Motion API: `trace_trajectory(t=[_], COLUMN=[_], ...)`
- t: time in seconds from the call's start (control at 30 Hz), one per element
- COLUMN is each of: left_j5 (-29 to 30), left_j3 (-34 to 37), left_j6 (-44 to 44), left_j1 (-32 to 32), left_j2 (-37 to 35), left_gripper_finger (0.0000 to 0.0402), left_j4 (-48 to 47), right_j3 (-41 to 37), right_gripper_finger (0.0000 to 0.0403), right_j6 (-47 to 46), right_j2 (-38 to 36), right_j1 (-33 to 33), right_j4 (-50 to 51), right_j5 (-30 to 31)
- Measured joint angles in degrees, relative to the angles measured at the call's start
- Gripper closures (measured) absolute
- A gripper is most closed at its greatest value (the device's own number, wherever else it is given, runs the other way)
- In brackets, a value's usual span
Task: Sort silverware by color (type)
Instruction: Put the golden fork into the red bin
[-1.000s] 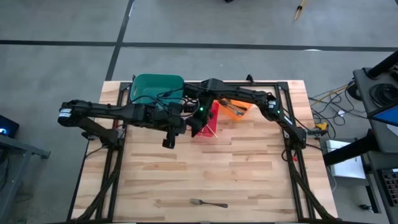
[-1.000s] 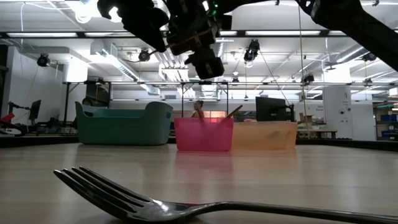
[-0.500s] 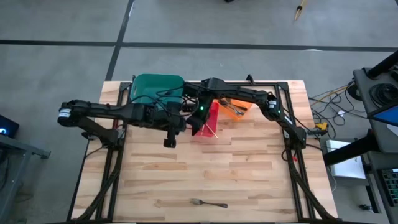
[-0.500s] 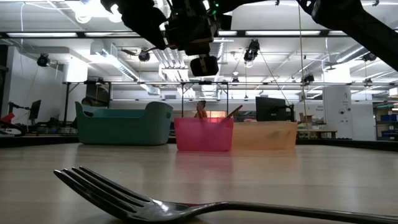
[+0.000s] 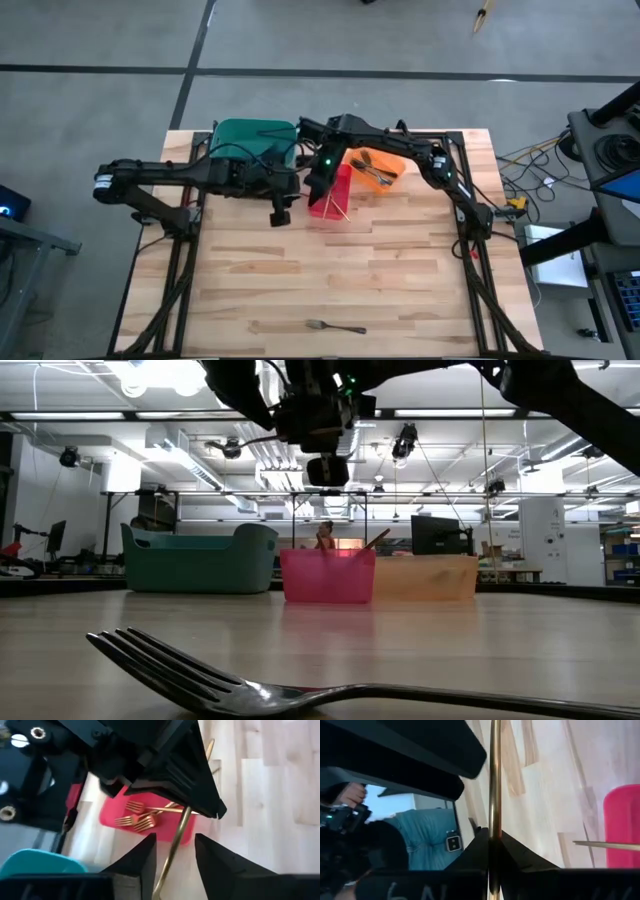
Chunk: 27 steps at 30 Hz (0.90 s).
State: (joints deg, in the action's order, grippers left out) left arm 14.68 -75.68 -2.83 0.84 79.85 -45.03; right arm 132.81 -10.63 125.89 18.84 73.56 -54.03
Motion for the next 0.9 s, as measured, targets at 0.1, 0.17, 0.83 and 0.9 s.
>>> trace_trajectory(t=[0.1,0.17,0.83,0.9], left_j5=[2.82,4.66,-6.22,-10.47], left_j3=[-1.31,-2.21,1.58,3.1], left_j6=[0.21,0.21,-11.48,-11.63], left_j1=[0.49,1.12,16.27,17.91], left_j2=[-0.02,-0.08,-12.83,-15.21], left_gripper_finger=[0.0279,0.0274,0.0271,0.0271], left_j4=[-0.92,-0.98,5.65,7.31], right_j3=[0.0,-0.42,-25.94,-31.9], right_gripper_finger=[0.0394,0.0394,0.0394,0.0394], right_j6=[0.08,0.22,-16.22,-23.17], right_j2=[-0.09,-0.12,-14.57,-18.82], right_j1=[1.58,2.78,10.65,10.37], right_j4=[1.36,2.0,-15.37,-22.11], right_j5=[-0.53,-0.6,7.86,10.22])
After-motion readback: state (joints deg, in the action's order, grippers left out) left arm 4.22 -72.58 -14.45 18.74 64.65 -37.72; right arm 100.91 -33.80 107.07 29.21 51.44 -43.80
